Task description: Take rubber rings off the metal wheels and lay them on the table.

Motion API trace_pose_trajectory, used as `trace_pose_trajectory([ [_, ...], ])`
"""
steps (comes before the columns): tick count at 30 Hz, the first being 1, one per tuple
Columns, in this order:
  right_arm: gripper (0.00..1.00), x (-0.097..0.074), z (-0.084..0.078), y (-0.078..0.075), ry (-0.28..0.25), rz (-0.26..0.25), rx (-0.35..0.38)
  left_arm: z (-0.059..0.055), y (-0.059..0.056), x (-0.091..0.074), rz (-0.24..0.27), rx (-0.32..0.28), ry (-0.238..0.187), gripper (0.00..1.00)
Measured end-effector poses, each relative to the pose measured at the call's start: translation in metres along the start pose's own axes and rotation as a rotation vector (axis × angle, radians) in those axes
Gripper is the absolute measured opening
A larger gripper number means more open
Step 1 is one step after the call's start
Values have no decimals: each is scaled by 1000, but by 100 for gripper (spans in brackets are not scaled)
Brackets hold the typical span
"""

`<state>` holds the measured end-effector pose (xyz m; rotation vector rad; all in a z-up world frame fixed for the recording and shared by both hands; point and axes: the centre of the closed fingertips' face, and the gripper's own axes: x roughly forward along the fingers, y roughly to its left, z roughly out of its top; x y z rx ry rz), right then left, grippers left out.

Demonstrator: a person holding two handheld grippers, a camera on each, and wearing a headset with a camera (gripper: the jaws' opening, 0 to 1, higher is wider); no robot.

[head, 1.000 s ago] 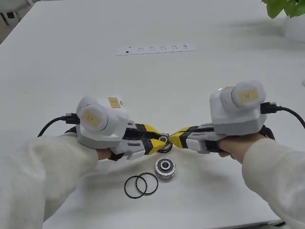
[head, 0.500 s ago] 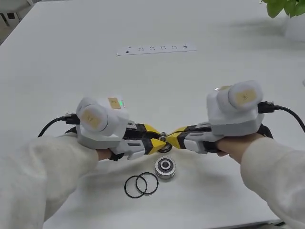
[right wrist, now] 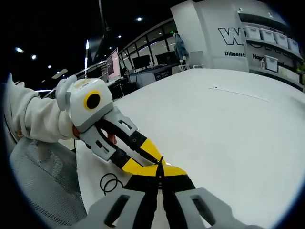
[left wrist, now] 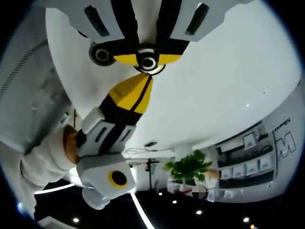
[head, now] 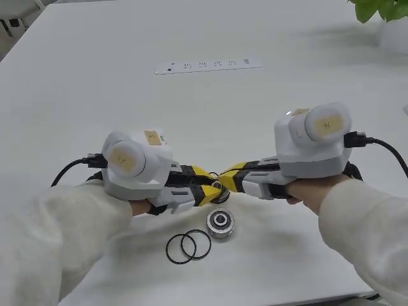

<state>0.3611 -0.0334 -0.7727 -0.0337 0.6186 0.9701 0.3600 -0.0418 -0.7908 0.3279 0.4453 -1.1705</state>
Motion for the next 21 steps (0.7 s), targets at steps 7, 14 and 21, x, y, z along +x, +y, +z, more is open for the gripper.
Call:
trace_pose_trajectory([
  [7, 0, 1, -3, 0, 12, 4, 9, 1, -1, 0, 20, 9, 37, 14],
  [14, 0, 1, -4, -1, 13, 3, 18, 3, -4, -6, 15, -27, 37, 16],
  [21, 0, -2, 0, -2, -1, 3, 30, 7, -7, -16, 25, -30, 31, 24],
])
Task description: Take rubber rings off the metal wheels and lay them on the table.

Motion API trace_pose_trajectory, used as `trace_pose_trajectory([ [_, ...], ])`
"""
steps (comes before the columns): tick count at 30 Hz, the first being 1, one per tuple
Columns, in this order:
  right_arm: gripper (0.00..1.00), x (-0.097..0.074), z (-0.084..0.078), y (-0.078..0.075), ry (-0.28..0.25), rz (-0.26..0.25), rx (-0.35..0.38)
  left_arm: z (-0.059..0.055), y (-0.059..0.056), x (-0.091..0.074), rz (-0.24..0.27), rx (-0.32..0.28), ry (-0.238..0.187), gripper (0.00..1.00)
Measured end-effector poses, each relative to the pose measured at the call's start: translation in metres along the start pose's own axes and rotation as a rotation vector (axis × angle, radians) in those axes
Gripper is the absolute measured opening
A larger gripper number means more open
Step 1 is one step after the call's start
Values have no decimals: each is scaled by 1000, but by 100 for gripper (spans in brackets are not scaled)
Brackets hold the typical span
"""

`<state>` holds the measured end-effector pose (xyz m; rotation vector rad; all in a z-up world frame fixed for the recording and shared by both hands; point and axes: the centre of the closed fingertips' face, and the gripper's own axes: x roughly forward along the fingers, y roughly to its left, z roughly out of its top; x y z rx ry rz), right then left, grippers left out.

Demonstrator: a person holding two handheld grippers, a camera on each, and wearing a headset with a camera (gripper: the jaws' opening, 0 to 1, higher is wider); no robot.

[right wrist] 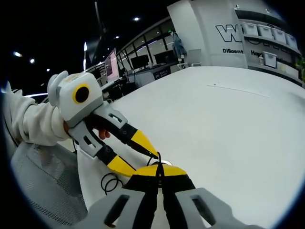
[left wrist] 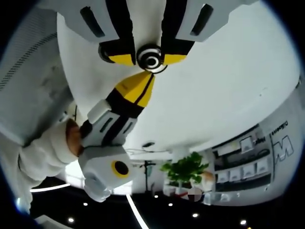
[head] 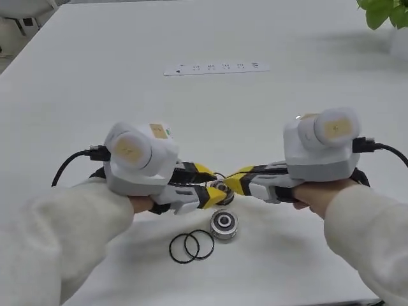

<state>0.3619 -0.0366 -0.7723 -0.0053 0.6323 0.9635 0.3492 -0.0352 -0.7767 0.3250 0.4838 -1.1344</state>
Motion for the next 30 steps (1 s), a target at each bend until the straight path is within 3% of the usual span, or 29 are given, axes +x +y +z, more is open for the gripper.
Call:
trace_pose_trajectory([
  [9, 0, -5, 7, -1, -30, 0, 15, 11, -4, -17, 22, 4, -2, 37],
  [12, 0, -8, 13, -2, -47, -4, 18, 15, -6, -25, 29, 7, -6, 38],
  [22, 0, -12, 23, 10, -75, 3, 9, 5, -9, -48, 74, 12, 44, 48],
  [30, 0, -16, 28, 23, -84, 27, -18, 12, -17, -61, 73, 8, 21, 61],
])
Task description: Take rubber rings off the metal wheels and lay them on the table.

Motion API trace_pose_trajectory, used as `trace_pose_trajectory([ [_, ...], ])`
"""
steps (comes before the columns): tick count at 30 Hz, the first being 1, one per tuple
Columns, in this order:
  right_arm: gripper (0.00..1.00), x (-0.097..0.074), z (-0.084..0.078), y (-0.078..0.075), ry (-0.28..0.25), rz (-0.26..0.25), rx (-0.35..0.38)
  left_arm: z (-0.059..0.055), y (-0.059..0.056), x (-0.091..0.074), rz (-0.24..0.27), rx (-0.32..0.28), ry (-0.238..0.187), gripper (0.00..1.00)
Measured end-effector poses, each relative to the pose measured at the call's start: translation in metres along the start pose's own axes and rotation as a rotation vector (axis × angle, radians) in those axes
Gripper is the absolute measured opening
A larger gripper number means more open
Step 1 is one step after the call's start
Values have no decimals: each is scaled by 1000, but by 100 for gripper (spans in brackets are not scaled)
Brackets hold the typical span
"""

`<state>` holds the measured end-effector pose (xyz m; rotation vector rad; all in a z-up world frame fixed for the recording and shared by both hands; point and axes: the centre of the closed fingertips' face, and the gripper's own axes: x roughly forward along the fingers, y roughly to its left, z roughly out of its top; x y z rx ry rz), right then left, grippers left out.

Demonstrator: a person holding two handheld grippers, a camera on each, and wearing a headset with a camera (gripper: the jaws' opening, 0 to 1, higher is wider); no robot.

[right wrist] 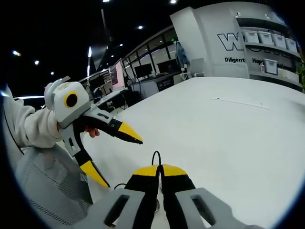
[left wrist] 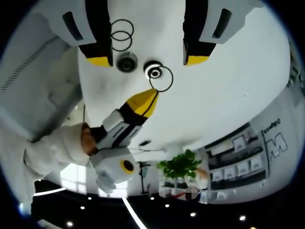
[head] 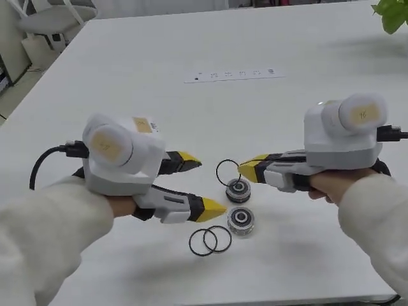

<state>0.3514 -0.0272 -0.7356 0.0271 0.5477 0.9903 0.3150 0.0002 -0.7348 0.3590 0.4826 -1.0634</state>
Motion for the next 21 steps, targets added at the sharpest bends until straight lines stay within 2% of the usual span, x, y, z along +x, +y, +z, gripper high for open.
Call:
trace_pose_trajectory([
  [5, 0, -2, 2, 6, -7, 18, 2, -6, -2, -10, 9, -2, 2, 63],
  [9, 0, -2, 6, 16, -18, 60, 6, -9, -8, -20, 8, -5, -7, 72],
  [13, 0, -2, 6, 22, -14, 73, 5, -12, -12, -27, 5, 8, -15, 75],
  [21, 0, -1, 2, 33, 5, 108, -7, -8, -14, -35, 7, -5, -52, 85],
])
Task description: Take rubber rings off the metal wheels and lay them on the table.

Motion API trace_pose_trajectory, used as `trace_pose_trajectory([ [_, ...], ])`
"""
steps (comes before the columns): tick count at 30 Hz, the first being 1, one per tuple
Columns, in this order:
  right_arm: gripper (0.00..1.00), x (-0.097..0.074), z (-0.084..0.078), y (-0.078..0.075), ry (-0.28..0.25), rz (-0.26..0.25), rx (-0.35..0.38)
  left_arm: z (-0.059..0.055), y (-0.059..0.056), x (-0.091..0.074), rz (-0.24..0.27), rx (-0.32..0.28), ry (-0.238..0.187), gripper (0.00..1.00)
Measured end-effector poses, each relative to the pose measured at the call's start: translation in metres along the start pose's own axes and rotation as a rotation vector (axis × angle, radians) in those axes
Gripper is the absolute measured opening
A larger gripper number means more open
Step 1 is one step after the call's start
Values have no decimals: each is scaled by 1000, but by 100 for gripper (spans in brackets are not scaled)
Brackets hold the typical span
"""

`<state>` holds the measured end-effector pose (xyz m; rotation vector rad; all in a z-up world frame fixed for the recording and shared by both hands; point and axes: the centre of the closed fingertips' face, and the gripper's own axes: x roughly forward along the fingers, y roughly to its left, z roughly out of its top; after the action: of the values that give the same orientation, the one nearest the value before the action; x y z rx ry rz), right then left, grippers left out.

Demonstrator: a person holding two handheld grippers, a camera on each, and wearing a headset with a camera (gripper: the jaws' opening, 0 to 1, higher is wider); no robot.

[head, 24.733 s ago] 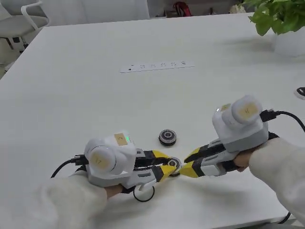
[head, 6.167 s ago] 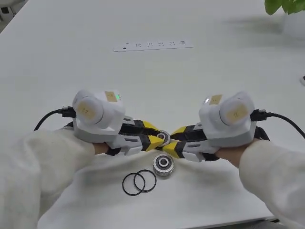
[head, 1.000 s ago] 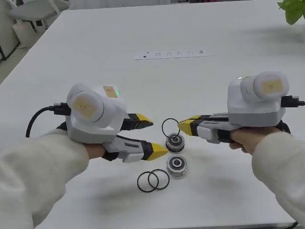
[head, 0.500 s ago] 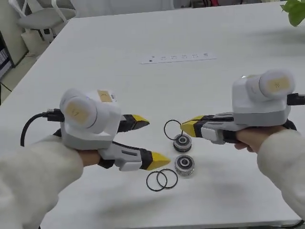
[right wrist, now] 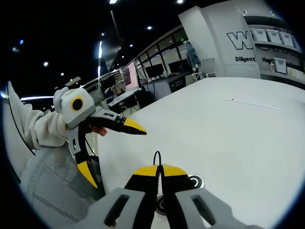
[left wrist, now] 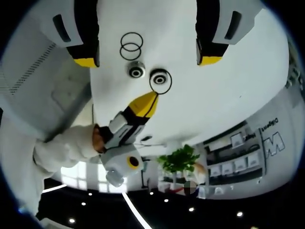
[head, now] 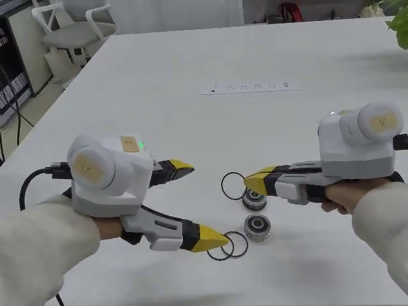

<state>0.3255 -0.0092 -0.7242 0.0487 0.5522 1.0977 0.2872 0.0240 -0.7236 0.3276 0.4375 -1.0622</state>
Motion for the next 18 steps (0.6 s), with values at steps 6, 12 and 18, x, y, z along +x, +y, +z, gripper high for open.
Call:
trace_pose_trajectory([
  [6, 0, 2, -5, 7, 22, 23, 8, -3, -5, -2, -27, -35, -17, 97],
  [12, 0, 4, -10, 13, 42, 43, 7, -8, -4, -6, -33, -59, -23, 100],
  [18, 0, 8, -17, 19, 74, 59, -4, -14, -2, -11, -30, -73, -22, 100],
])
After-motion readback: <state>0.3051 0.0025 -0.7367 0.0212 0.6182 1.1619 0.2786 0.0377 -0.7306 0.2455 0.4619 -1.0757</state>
